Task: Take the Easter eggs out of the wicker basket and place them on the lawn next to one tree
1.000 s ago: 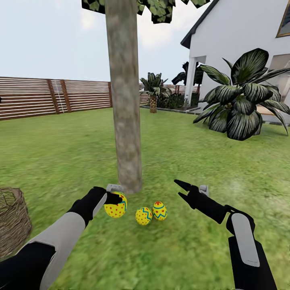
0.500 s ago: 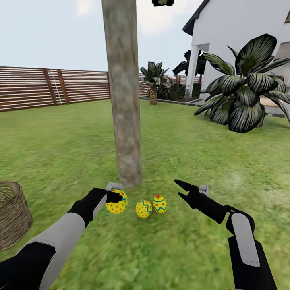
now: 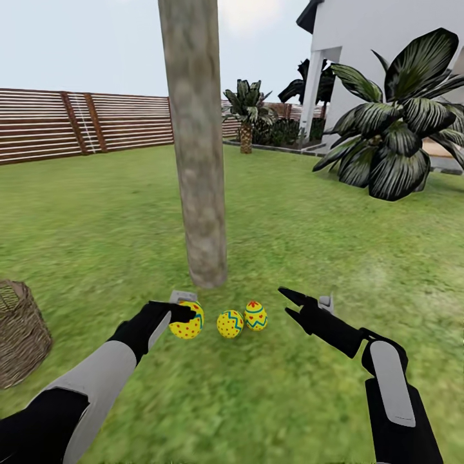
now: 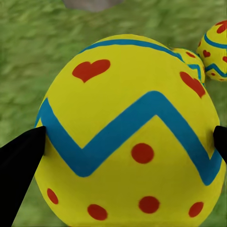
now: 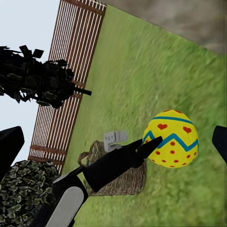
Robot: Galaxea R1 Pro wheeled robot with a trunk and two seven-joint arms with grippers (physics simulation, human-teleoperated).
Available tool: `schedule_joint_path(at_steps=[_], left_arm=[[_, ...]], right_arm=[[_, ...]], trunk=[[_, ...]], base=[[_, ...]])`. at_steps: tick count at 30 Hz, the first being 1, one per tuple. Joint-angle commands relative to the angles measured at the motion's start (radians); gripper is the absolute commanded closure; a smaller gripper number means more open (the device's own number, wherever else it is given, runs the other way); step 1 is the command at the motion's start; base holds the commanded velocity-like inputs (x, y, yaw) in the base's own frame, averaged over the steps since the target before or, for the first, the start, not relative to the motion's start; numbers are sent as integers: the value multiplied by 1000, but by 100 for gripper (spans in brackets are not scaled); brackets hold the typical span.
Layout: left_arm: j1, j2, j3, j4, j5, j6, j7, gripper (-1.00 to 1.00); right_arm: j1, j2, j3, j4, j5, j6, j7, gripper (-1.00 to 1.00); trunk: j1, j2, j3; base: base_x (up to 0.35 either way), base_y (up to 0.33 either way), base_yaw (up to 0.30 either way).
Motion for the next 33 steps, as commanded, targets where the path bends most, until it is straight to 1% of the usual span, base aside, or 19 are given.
schedule_joint_path(at_steps=[1,3,6,20,27,33], left_arm=[[0,0,-5,-1,9,1,18,100],[0,0,-3,-1,9,-2,58,100],[0,0,-2,-1,9,-5,82,100],[0,0,-2,-3,10,-6,92,100],[0,0,-2,-3,10,-6,92,100],[0,0,-2,-3,10,-6,92,100]], right_arm=[[-1,1,-3,0,9,6,10,-100],[-1,0,-3,0,9,6,10,-100],[-1,0,-4,0,9,6,10,-100],[-1,1,-3,0,11,6,10,-100],[-1,0,-3,0,11,6,10,-100],[-1,0,-3,0,11,6,10,-100]], trunk=[[0,-1,-5],[1,-1,-13],[2,-2,-24],[9,-5,-78],[9,-5,-78],[9,-5,-78]], base=[[0,0,0],[0,0,0],[0,0,0],[0,0,0],[13,0,0],[260,0,0]])
